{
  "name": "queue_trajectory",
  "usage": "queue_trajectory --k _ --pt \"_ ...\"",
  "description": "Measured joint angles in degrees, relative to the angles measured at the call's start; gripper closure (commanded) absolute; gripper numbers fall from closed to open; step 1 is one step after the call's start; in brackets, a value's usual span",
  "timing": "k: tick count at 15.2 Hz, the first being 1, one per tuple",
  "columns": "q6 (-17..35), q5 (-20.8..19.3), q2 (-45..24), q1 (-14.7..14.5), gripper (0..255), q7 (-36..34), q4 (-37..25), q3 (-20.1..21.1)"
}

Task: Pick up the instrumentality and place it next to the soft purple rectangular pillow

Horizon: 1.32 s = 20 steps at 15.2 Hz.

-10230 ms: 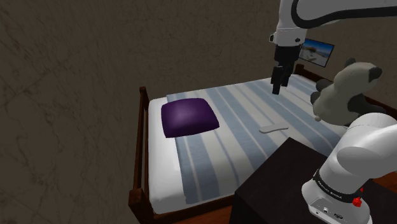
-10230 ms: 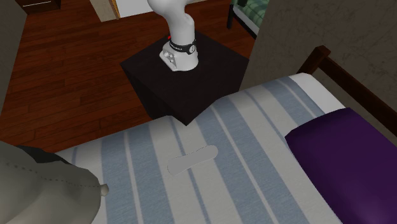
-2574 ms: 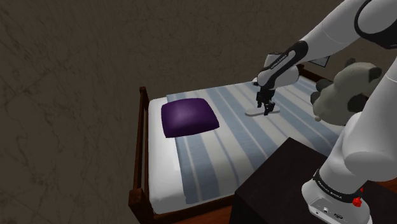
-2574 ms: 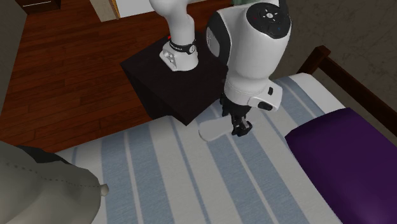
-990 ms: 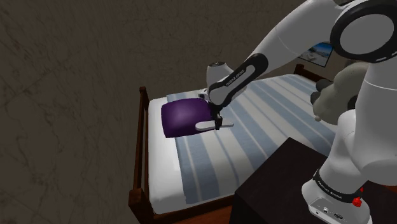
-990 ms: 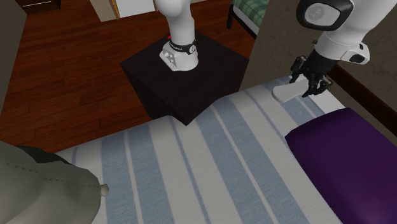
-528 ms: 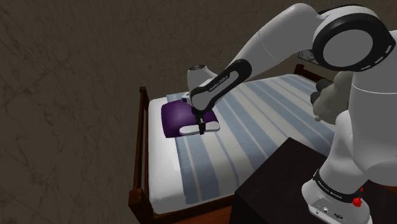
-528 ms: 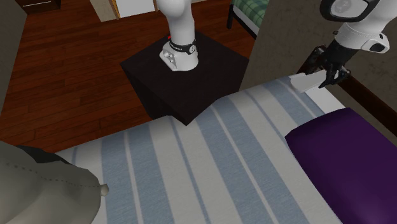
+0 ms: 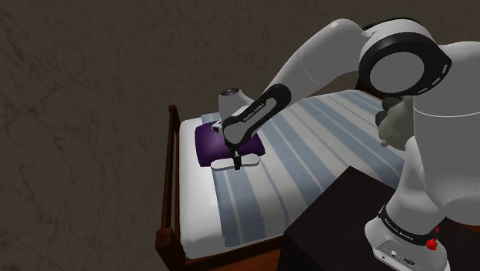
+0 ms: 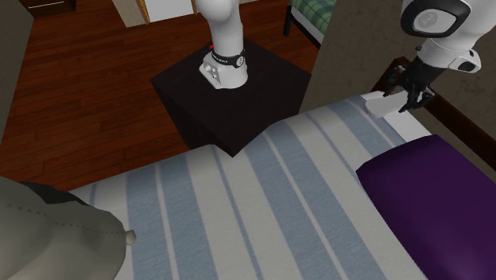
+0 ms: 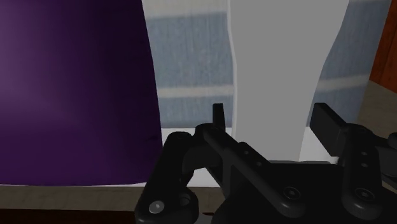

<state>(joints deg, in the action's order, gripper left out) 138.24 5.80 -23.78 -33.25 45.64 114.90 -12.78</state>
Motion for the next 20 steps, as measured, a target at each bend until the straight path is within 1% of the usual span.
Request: queue_trajectory --k 10,20 --pt "5.69 1.71 -5.63 0.83 255 1.00 0.15 1.17" --pt "10.77 3.31 -12.11 1.94 255 1.99 -1.24 2.61"
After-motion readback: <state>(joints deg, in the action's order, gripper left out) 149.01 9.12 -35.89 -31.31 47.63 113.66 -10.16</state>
